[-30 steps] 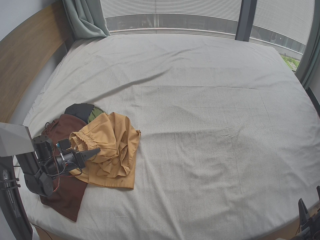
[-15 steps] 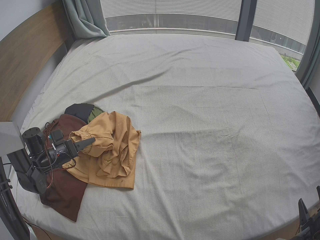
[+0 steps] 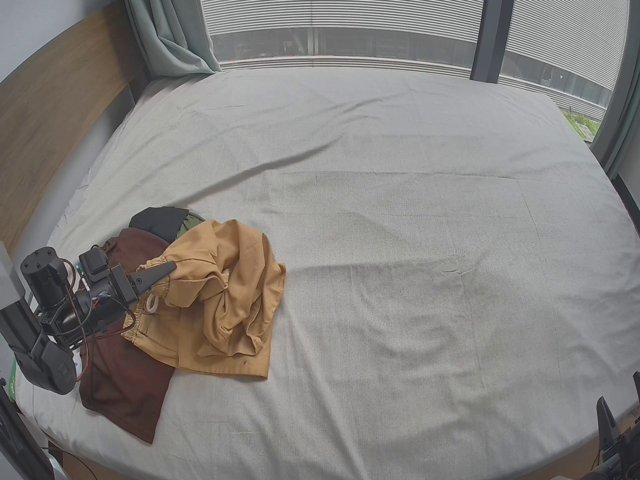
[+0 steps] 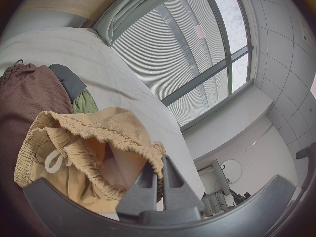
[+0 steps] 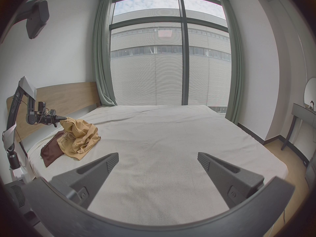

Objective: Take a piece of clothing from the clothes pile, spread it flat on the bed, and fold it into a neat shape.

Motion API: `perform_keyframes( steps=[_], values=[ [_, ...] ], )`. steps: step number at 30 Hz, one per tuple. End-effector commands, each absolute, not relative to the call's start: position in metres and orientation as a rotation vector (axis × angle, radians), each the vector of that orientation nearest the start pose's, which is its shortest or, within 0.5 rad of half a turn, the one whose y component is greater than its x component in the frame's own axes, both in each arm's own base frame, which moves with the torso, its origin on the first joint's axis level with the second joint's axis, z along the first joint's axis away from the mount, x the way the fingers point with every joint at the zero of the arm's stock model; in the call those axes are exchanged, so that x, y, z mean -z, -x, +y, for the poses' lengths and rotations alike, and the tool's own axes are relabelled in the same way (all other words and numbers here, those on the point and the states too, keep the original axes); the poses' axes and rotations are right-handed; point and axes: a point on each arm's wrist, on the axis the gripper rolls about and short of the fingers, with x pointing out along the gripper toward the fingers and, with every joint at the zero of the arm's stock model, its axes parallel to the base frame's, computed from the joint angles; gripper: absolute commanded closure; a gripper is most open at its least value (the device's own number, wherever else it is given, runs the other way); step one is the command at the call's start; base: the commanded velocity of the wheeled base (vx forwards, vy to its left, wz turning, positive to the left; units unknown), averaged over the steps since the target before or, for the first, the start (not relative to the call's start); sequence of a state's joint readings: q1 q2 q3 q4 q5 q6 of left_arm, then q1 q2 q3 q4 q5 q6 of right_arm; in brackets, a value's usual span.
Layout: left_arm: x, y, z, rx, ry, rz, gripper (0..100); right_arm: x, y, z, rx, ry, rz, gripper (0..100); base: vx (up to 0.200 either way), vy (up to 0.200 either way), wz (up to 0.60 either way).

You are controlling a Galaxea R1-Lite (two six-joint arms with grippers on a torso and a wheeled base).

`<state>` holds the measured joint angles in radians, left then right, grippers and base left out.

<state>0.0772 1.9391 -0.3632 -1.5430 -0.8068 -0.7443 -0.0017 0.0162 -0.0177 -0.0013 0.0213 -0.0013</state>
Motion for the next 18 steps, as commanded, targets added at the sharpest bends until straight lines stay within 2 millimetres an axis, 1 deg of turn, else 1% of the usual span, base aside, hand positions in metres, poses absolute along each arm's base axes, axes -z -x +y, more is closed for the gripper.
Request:
perform_keyframes(
  steps=[1, 6, 7, 8, 11, 18],
  values=[
    [-0.114, -0.271, 0.003, 0.689, 0.729, 0.269, 100, -0.076, 0.023, 0.001, -0.020, 0.002, -0.003, 0, 0.000, 0.000, 0.00],
    [-0.129, -0.262, 0.000, 0.692, 0.769, 0.242, 100, -0.076, 0.023, 0.001, -0.020, 0.002, -0.003, 0, 0.000, 0.000, 0.00],
    [-0.129, -0.262, 0.000, 0.693, 0.769, 0.243, 100, -0.076, 0.023, 0.001, -0.020, 0.002, -0.003, 0, 0.000, 0.000, 0.00],
    [-0.134, -0.259, -0.002, 0.701, 0.774, 0.230, 100, -0.076, 0.023, 0.001, -0.020, 0.002, -0.003, 0, 0.000, 0.000, 0.00],
    [-0.138, -0.257, -0.004, 0.695, 0.779, 0.217, 100, -0.076, 0.023, 0.001, -0.020, 0.002, -0.003, 0, 0.000, 0.000, 0.00],
    [-0.139, -0.257, -0.012, 0.645, 0.792, 0.190, 100, -0.076, 0.023, 0.001, -0.020, 0.002, -0.003, 0, 0.000, 0.000, 0.00]
  ],
)
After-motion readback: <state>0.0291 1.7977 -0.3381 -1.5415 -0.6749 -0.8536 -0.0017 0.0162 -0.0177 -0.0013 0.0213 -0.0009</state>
